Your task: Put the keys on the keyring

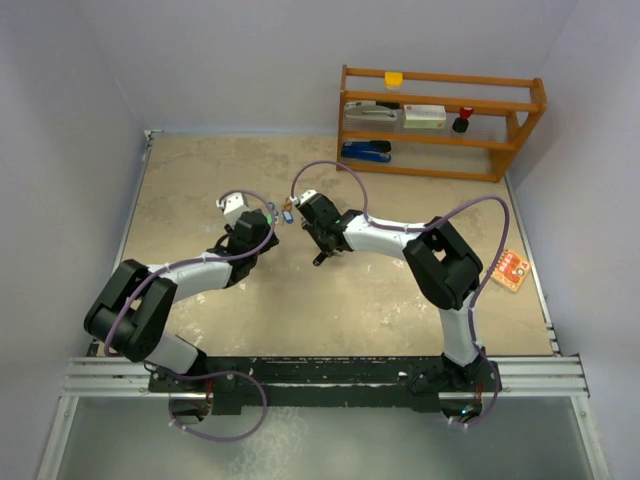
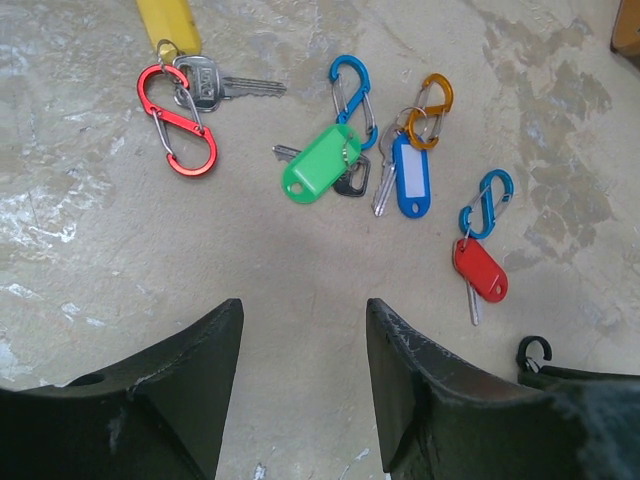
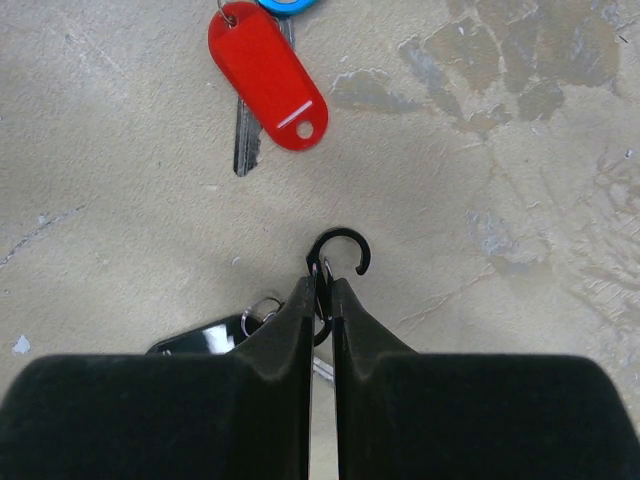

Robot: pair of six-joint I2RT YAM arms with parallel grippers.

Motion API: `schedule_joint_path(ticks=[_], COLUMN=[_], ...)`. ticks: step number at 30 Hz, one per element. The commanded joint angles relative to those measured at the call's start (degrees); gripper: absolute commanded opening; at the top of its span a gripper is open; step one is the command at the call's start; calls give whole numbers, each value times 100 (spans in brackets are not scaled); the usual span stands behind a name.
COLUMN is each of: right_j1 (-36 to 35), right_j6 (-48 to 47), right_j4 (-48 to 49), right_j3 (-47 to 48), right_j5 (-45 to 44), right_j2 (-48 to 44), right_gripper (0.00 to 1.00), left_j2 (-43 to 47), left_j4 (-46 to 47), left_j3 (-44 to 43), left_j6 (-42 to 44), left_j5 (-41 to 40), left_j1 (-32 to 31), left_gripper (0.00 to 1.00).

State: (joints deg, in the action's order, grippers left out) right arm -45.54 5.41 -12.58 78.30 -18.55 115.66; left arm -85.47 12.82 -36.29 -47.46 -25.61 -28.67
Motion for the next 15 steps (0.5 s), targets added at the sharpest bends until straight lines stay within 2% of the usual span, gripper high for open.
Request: schedule_joint_path(ticks=[1,15], right_j1=[-52,-180], right_j6=[-75,-49], right_j4=[56,29], right_j3=[229,238], right_j5=[-53,-119], right_j2=[-45,-61], right_gripper=[0,0], left_j2=[170,145], left_j4=[221,287], left_j3=[69,139], left_j6=[-83,-122], left_j5=[-54,24], left_j1=[76,137], left_gripper=[50,50])
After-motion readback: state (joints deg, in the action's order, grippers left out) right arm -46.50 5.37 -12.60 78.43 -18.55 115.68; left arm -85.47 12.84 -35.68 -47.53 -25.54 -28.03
